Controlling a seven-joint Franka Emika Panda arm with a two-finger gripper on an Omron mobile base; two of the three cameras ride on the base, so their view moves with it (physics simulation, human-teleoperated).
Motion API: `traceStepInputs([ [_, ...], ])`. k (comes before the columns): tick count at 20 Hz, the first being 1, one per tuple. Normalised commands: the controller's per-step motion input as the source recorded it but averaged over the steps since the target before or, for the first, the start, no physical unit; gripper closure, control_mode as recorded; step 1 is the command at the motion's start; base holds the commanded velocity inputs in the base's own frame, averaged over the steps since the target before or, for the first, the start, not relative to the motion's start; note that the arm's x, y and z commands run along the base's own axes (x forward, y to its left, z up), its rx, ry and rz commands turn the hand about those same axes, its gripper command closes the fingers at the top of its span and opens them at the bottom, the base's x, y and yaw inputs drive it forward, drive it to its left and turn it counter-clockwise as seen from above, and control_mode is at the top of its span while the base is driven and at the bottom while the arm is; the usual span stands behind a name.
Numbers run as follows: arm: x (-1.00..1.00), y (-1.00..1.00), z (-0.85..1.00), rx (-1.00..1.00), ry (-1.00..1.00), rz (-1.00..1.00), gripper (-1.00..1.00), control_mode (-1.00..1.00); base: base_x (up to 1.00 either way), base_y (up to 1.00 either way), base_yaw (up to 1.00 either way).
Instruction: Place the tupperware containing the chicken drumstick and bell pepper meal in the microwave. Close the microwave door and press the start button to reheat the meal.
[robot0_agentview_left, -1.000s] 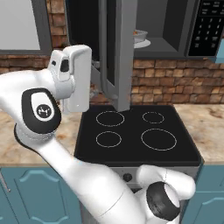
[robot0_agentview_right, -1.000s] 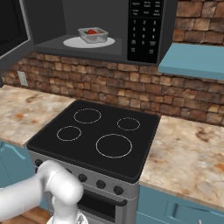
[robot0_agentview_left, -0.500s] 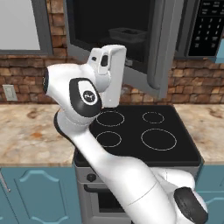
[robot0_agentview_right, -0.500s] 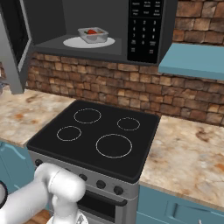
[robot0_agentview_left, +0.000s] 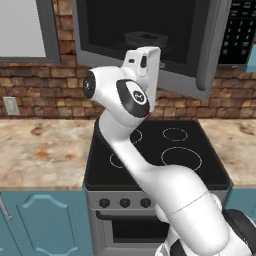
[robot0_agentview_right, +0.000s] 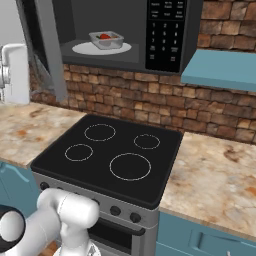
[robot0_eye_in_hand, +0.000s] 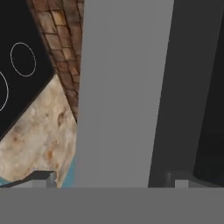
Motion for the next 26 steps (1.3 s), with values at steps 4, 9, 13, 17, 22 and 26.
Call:
traceStepInputs([
  [4,0.58,-0.37,0.20,0.00,0.02,0.23,-1.00,-1.00,0.00,0.00,0.00],
  [9,0.55,-0.26,0.16,0.01,0.00,0.33,-1.00,-1.00,0.00,0.00,0.00],
  [13,0.57,-0.12,0.16,0.01,0.00,0.38,-1.00,-1.00,0.00,0.00,0.00],
  [17,0.59,0.00,0.20,0.00,0.00,0.32,-1.00,-1.00,0.00,0.00,0.00],
  [22,0.59,0.00,0.07,0.00,0.03,0.17,-1.00,-1.00,0.00,0.00,0.00],
  [26,0.68,0.00,0.00,0.00,0.13,0.01,-1.00,-1.00,0.00,0.00,0.00],
])
